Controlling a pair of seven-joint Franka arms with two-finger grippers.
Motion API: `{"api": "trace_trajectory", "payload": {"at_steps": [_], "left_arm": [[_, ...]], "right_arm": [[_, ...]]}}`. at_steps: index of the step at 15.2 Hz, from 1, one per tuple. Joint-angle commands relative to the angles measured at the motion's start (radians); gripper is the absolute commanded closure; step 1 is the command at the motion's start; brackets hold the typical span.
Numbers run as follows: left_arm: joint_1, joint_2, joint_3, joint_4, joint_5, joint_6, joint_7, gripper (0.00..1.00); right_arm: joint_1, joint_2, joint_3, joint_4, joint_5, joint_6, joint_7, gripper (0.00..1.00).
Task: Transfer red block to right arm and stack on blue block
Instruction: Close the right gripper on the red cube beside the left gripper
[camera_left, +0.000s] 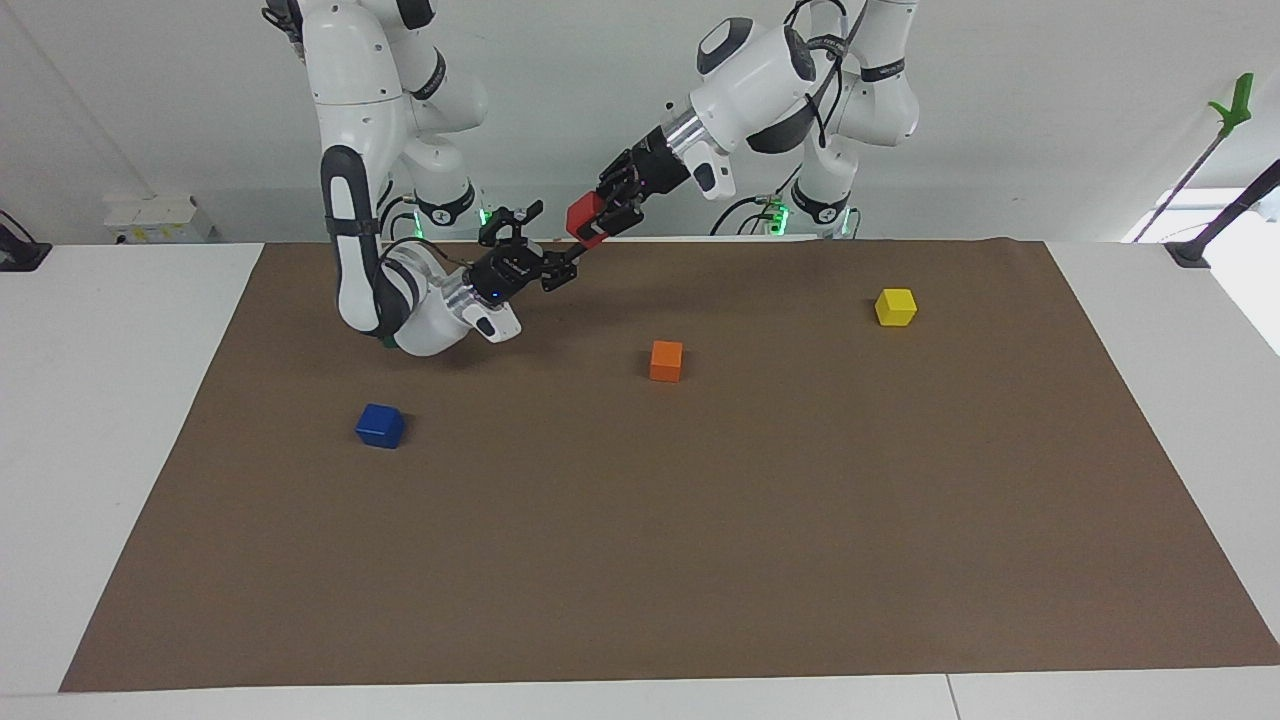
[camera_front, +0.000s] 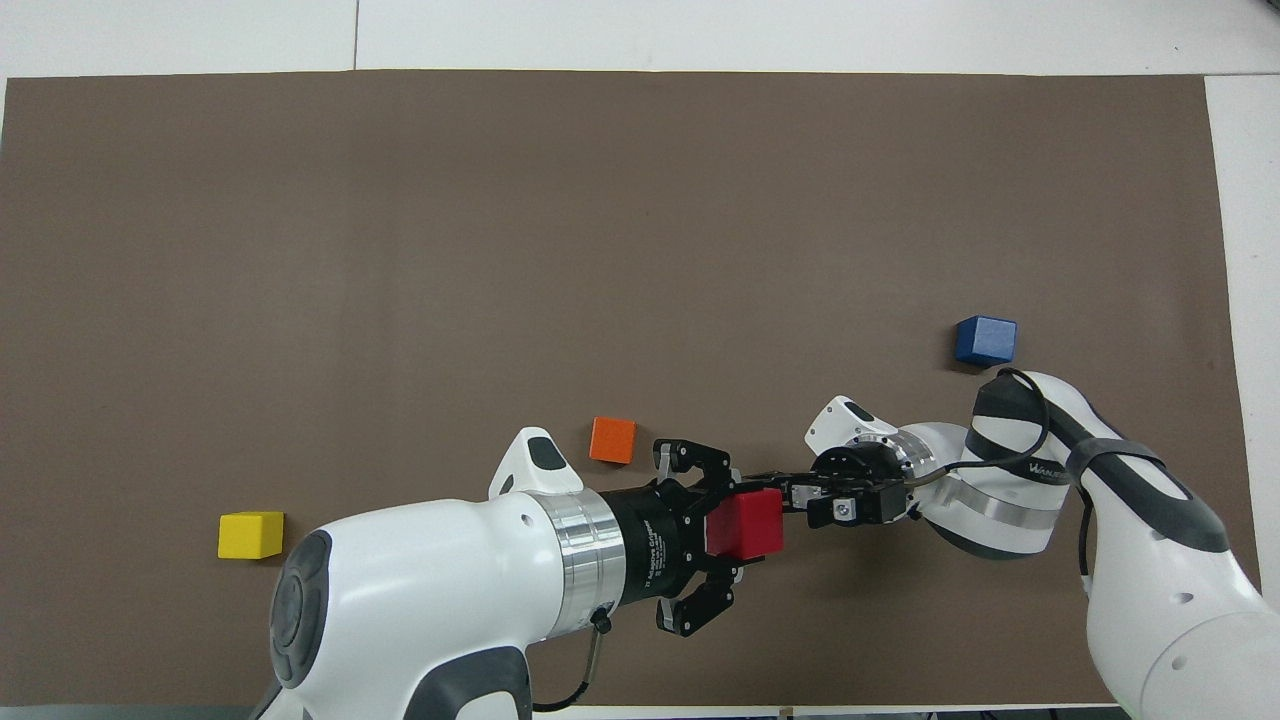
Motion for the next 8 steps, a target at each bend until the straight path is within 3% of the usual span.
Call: {"api": "trace_trajectory", "payload": {"at_steps": [1,5,7,8], "left_arm": [[-0.016,-0.032,-0.01,-0.03,-0.02,0.019,-0.029,1.0],[-0.016,-0.032,-0.011,-0.03,-0.02,0.019,-0.043,1.0],[-0.016,-0.032,-0.011,-0.032,-0.02,0.019,-0.043,1.0],[-0.016,-0.034,-0.011,-0.036,-0.02,0.019,-0.043,1.0]], "right_arm": [[0.012,0.016,-0.001,0.001,0.027,-0.016,-0.039,0.0],[0.021,0.014,0.001,-0.003,0.019,-0.013,-0.042,0.0],[0.02,0.014,-0.001,-0.005,-0.019,-0.011,-0.036,0.11],[0.017,0.014,-0.001,-0.006,-0.05,-0.011,-0.033,0.26]]}}
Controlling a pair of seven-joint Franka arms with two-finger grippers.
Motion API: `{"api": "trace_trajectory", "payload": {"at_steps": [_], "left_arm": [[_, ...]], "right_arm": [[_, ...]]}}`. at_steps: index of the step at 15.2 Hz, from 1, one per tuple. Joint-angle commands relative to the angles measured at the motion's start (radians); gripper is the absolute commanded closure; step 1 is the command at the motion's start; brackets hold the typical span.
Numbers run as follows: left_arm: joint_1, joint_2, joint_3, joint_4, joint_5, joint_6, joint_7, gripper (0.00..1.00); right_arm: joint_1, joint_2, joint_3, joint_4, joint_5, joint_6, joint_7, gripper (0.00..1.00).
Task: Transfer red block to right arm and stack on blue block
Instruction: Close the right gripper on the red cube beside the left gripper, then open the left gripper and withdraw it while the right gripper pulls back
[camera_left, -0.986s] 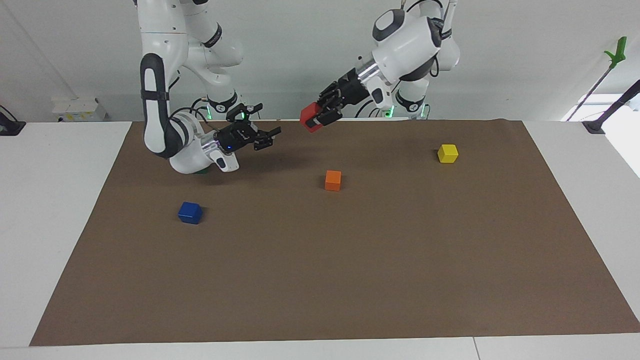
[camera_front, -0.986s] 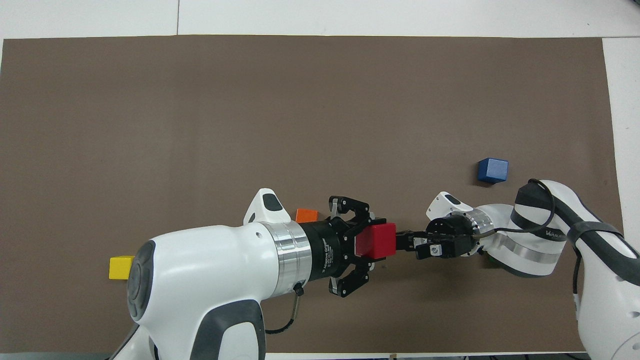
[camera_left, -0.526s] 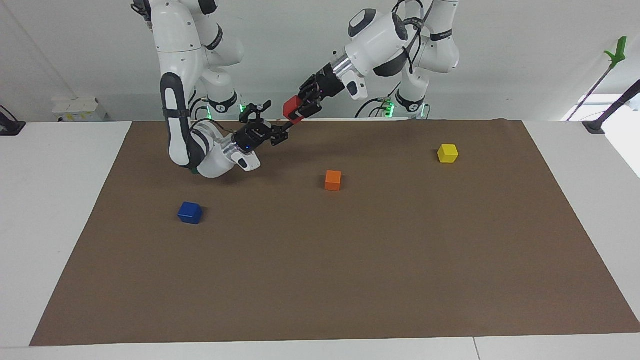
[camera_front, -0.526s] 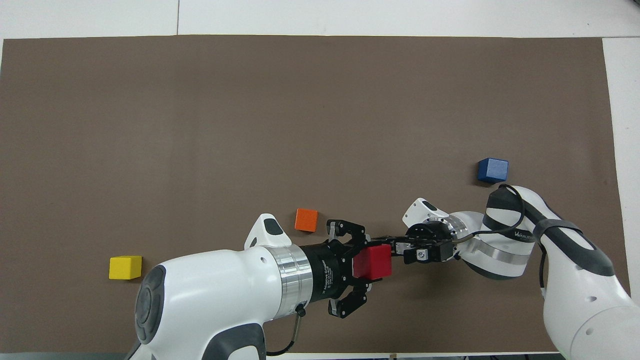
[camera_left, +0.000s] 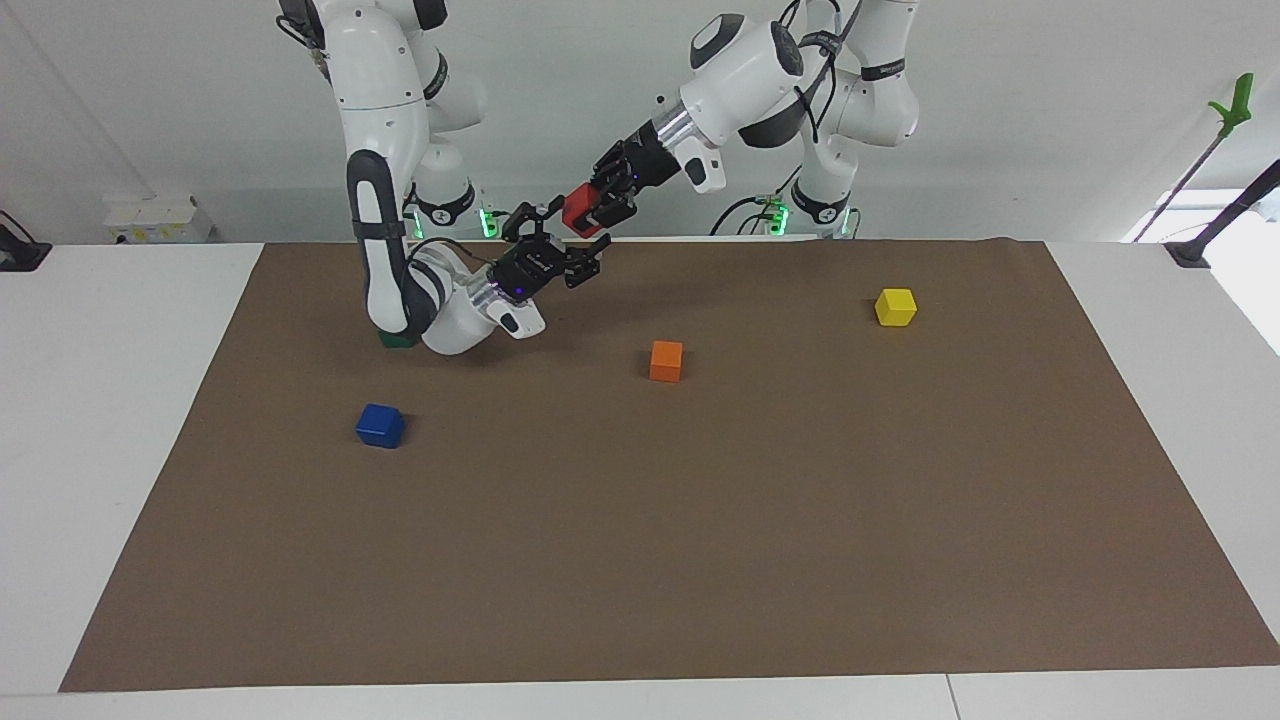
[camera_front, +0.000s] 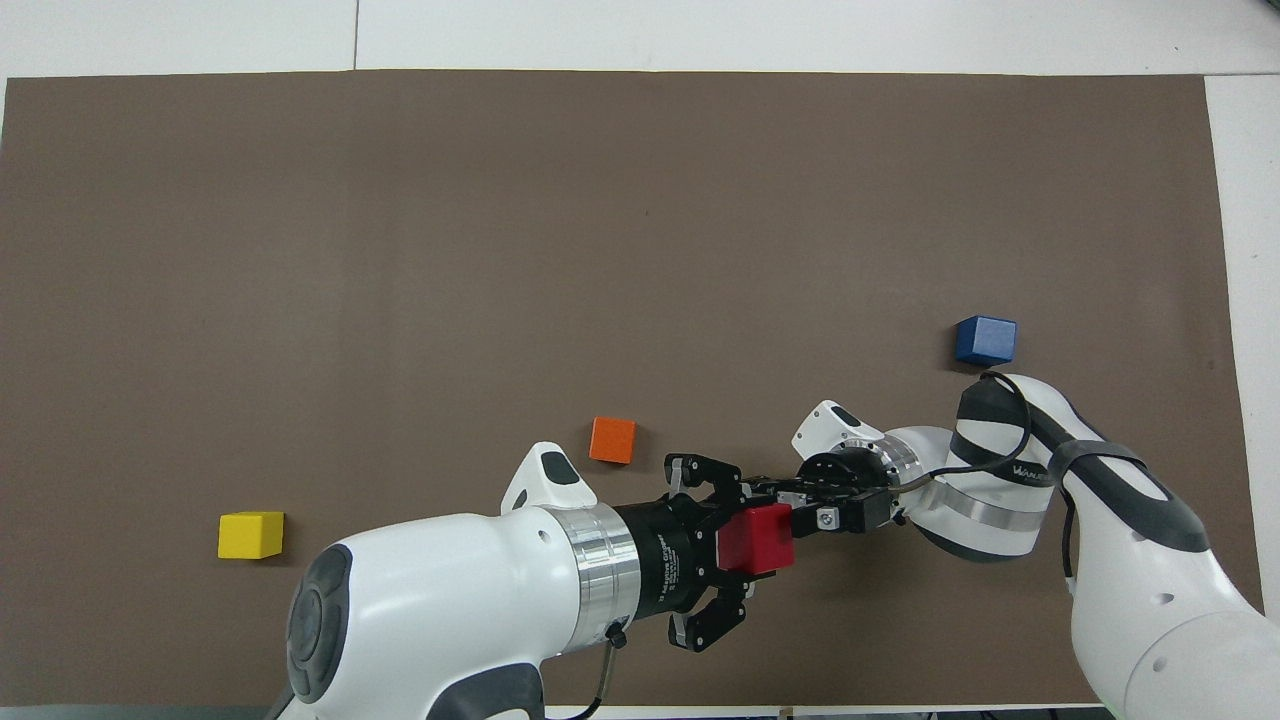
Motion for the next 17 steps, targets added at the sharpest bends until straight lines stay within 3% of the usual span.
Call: {"api": "trace_trajectory", "payload": {"at_steps": [1,2,3,4,5,7,8,9,14,17], "left_arm": [[-0.015,-0.035,0.005,-0.038,-0.02,0.019,-0.012,1.0],[-0.013,-0.038,0.005,-0.044,-0.02,0.019,-0.012,1.0],[-0.013,-0.042,0.005,-0.05,-0.02,0.019,-0.014,1.0],[-0.013,-0.047,0.005,-0.054,-0.02,0.019,-0.014,1.0],[-0.013,-0.047,0.005,-0.059,-0.02,0.019,-0.014,1.0],[-0.013,-0.047,0.007,-0.061,-0.017,0.019,-0.006,0.99],[-0.012,-0.047,0.007,-0.059,-0.017,0.019,-0.006,0.26],[-0.009,-0.047,0.007,-0.058,-0.014,0.017,-0.006,0.0],[0.122,-0.047,0.01,-0.051,-0.003,-0.012,0.004,0.0],[0.233,-0.047,0.01,-0.062,0.03,-0.024,0.107,0.0]], "right_arm": [[-0.01,0.008,-0.001,-0.005,-0.068,-0.011,-0.011,0.56],[-0.013,0.008,-0.001,-0.007,-0.085,-0.012,-0.011,0.58],[-0.013,0.008,-0.001,-0.013,-0.088,-0.012,-0.014,0.69],[-0.012,0.002,-0.001,-0.017,-0.088,-0.012,-0.014,0.92],[-0.012,-0.002,-0.002,-0.017,-0.088,-0.011,-0.008,1.0],[-0.015,-0.002,-0.004,-0.017,-0.09,-0.011,0.006,1.0],[-0.018,-0.004,-0.004,-0.016,-0.092,-0.009,0.008,1.0],[-0.031,-0.009,-0.005,-0.014,-0.105,-0.009,0.009,1.0],[-0.07,-0.018,-0.007,-0.002,-0.151,-0.009,0.044,1.0],[-0.105,-0.082,-0.007,0.015,-0.159,0.059,0.167,1.0]]}}
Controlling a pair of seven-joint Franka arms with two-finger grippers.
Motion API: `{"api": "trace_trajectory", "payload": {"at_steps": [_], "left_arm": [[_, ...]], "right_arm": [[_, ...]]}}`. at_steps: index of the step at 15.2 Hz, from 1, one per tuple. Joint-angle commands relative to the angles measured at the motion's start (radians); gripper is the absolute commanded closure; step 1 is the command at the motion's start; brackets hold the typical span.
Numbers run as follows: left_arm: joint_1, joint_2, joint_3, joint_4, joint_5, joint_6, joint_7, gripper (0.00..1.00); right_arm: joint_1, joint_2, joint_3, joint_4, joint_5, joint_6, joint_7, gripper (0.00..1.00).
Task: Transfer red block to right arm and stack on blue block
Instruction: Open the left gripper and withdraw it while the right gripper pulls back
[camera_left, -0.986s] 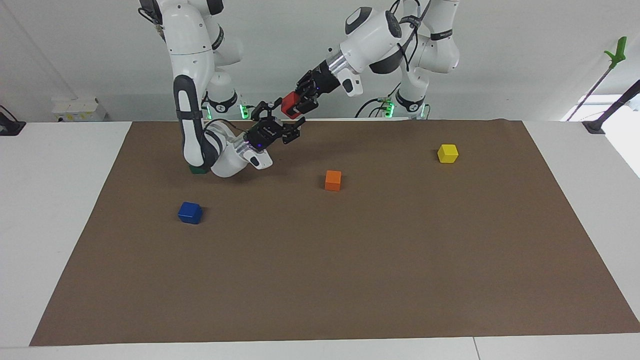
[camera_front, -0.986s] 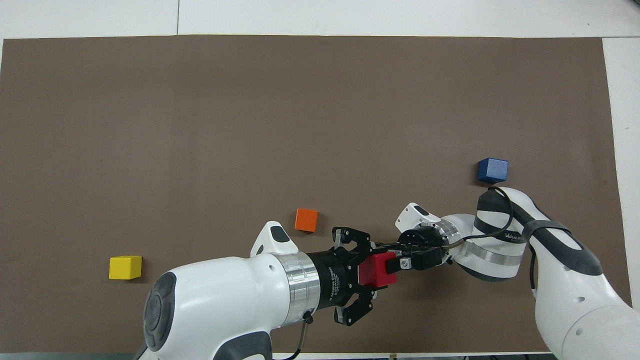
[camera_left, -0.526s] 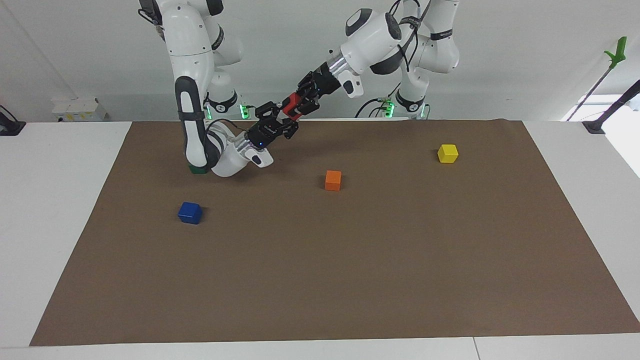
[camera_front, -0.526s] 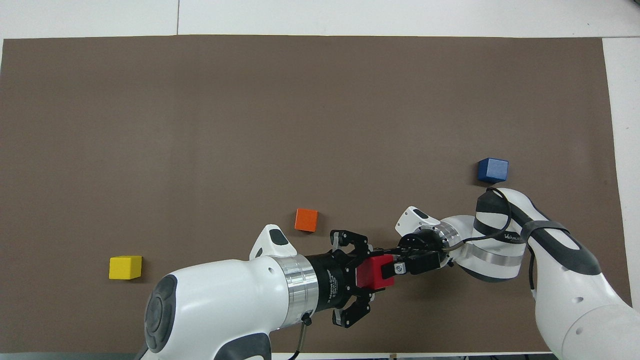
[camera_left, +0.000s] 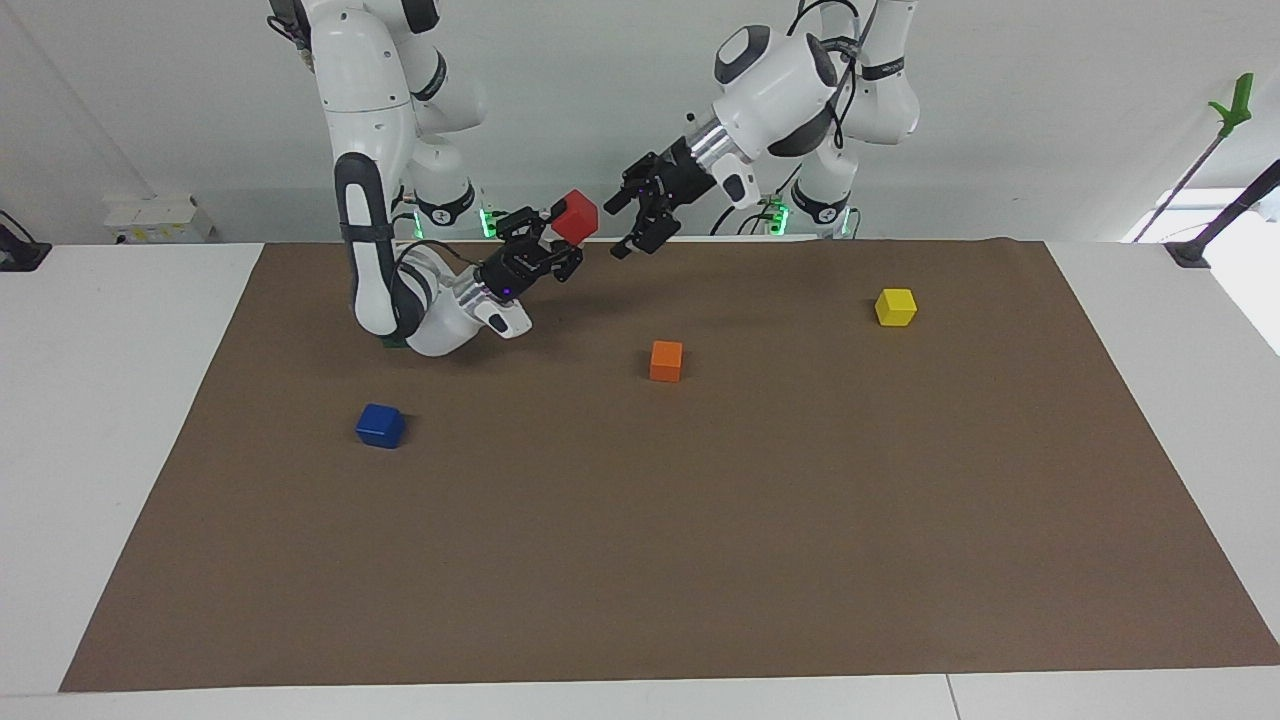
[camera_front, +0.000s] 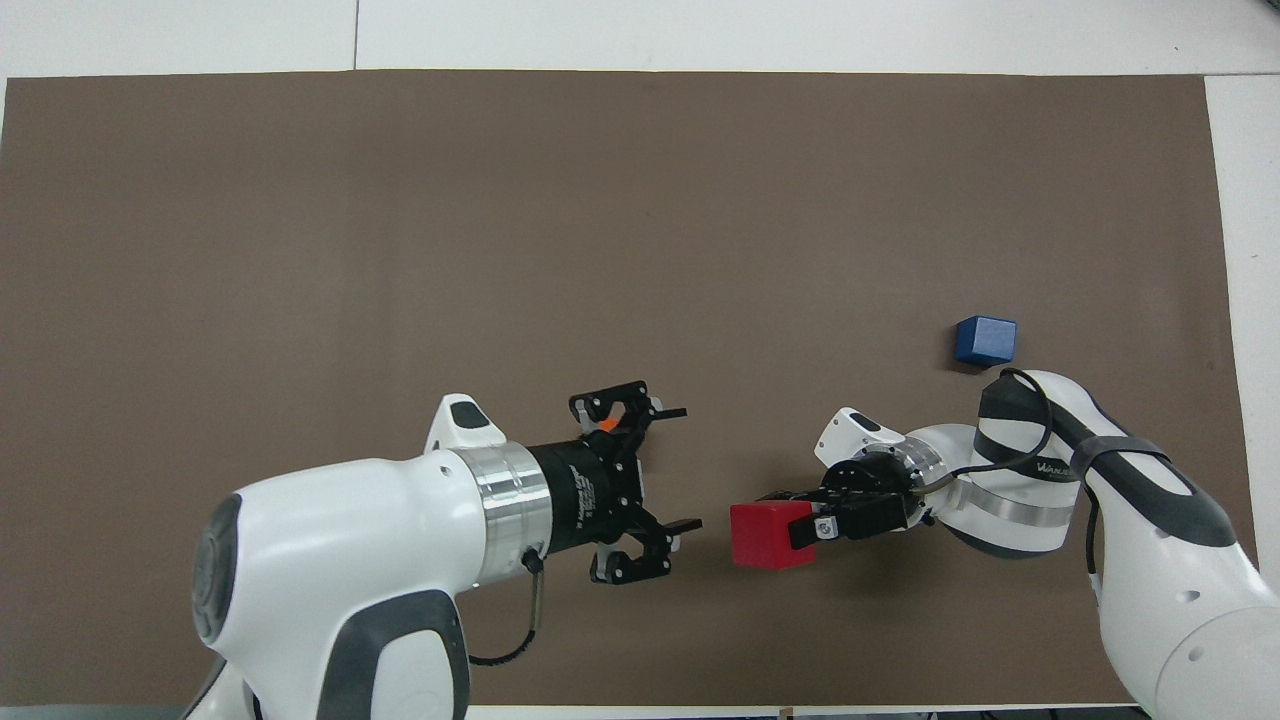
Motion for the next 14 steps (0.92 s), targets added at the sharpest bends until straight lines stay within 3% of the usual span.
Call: {"api": "trace_trajectory", "payload": {"at_steps": [1,4,7,11,14], "left_arm": [[0.123,-0.023,-0.007,-0.035,0.052,-0.041,0.122,0.0],[0.231,0.031,-0.007,-0.053,0.098,-0.097,0.32,0.0],[0.33,0.074,-0.007,-0.044,0.336,-0.182,0.438,0.0],[0.482,0.123,-0.004,0.103,0.625,-0.363,0.688,0.0],[0.515,0.152,-0.001,0.203,0.821,-0.456,0.883,0.0]], "right_arm": [[-0.034,-0.089,0.003,0.022,-0.032,0.086,0.116,1.0],[-0.054,-0.103,-0.001,0.077,-0.031,0.105,0.214,1.0],[-0.127,-0.173,-0.009,0.148,-0.122,0.206,0.371,1.0],[-0.207,-0.245,-0.009,0.278,-0.288,0.353,0.558,1.0],[-0.235,-0.245,-0.009,0.39,-0.466,0.456,0.617,1.0]]}}
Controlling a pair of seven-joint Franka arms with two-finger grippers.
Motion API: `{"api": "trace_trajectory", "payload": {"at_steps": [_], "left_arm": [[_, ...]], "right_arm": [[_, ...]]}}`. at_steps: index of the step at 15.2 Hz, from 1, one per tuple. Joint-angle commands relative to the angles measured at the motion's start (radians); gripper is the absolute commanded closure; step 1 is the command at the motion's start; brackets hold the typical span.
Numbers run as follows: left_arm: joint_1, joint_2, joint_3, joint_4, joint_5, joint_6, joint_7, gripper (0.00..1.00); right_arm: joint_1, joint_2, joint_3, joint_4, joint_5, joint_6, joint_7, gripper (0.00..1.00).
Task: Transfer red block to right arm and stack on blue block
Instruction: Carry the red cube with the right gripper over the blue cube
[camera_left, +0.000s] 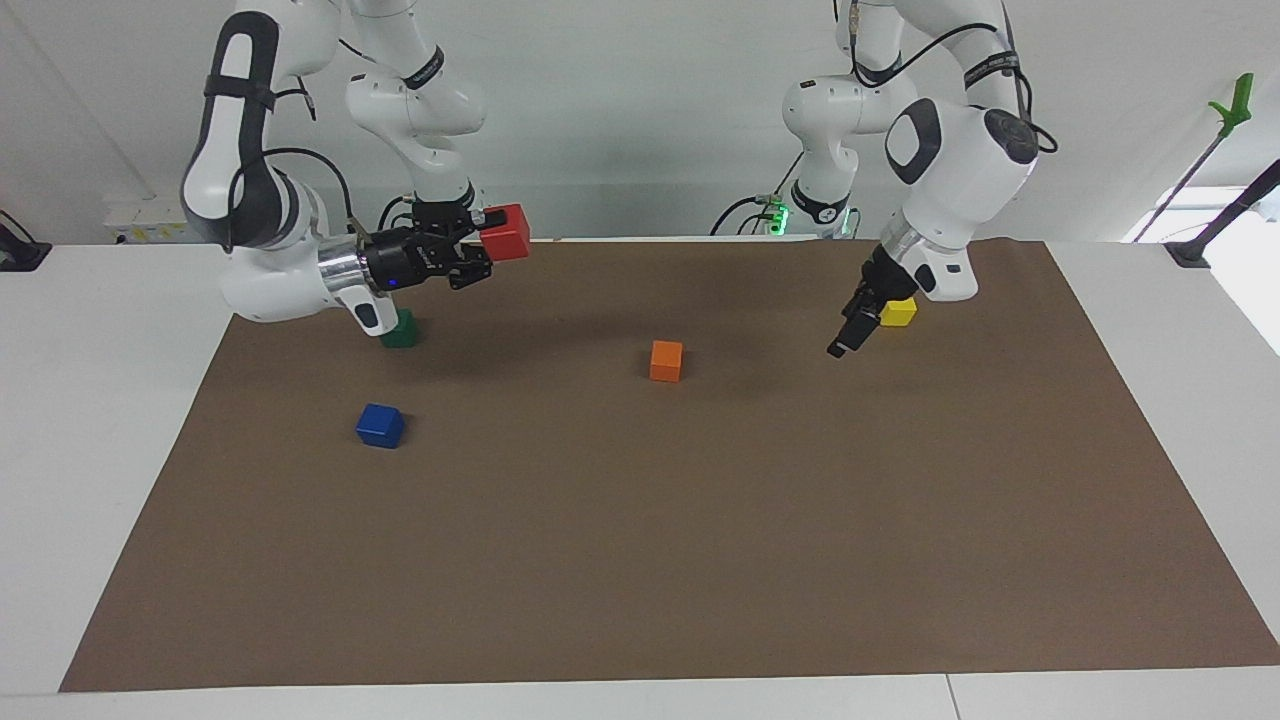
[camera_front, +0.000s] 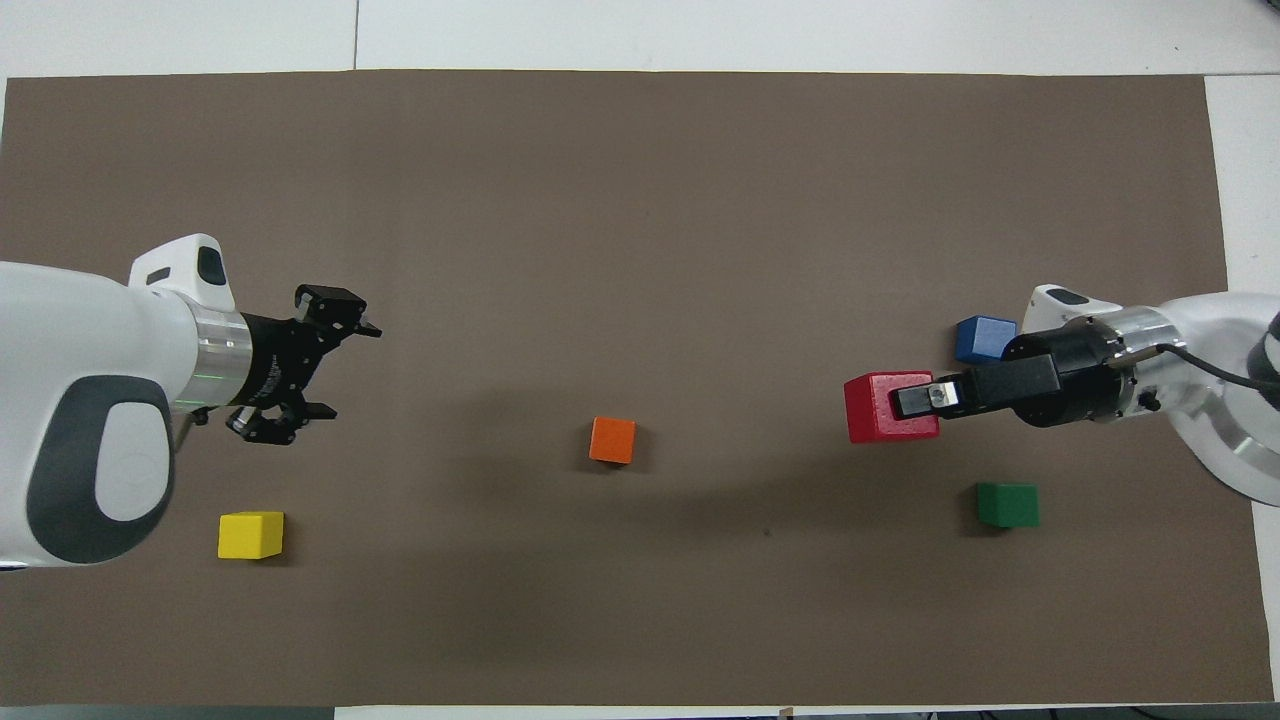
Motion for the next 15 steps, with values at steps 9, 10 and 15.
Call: {"api": "trace_trajectory", "payload": {"at_steps": [9,10,15], "left_arm": [[0.0,0.179,0.04,0.438,0.305,-0.417,0.62,0.0],[-0.029,0.18,0.078,0.438,0.305,-0.423,0.623,0.0],[-0.08,0.165,0.123,0.441,0.302,-0.457,0.773,0.0]], "right_arm": [[0.018,0.054,0.015,0.332,-0.867,0.38,0.154,1.0],[0.028,0.06,0.015,0.329,-0.925,0.429,0.16,1.0],[0.11,0.085,0.015,0.324,-1.238,0.591,0.324,1.0]]}}
